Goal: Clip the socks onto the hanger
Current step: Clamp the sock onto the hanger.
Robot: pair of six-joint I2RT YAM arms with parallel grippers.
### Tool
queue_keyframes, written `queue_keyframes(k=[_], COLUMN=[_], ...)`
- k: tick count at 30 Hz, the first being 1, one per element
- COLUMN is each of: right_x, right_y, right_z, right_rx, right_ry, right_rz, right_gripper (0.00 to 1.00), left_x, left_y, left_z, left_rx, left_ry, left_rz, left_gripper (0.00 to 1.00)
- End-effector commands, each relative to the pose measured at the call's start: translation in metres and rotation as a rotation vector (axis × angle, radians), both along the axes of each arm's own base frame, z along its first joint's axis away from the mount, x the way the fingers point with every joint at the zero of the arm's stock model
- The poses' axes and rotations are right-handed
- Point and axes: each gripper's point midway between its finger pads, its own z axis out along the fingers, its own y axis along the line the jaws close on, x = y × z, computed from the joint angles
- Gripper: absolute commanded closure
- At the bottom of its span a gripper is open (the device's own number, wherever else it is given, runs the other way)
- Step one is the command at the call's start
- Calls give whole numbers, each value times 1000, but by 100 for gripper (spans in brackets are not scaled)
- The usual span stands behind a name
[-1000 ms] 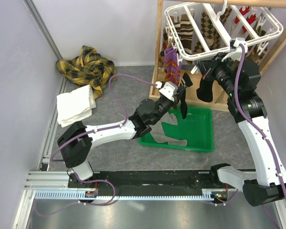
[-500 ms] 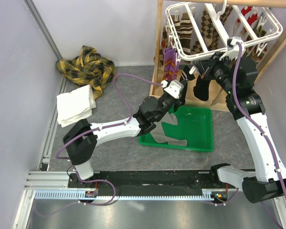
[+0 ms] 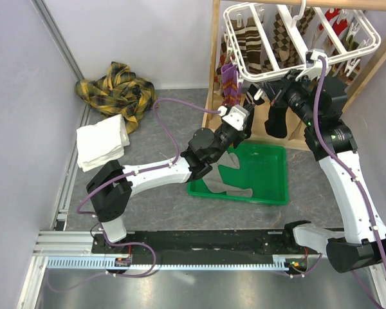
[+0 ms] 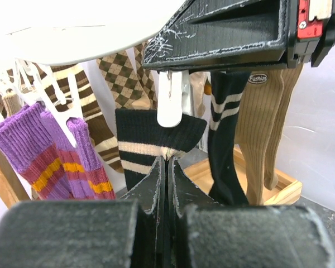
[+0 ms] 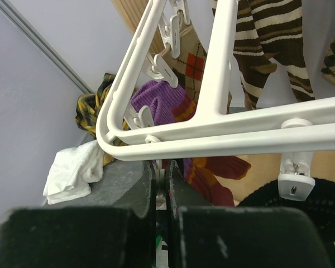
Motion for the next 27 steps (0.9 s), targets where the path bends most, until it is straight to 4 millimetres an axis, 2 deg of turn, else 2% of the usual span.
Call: queue_keyframes(k=[1, 8, 20, 27], right_x=[-8, -7, 0, 0], right_y=[13, 18, 14, 14], right_z=[-3, -4, -17, -17], right_rx=[28, 59, 54, 57], right_ry=[43, 47, 78, 80], right_rz=[68, 90, 60, 57], right_gripper=[100, 100, 100, 99], left_x=[2, 2, -3, -5], left_y=[6, 4, 10, 12], left_z=[33, 37, 56, 63], left_rx=[-65, -80, -123, -141], left_ry=[-71, -68, -91, -95], left_rz=[32, 24, 18, 12], left_gripper=[98, 98, 98, 98])
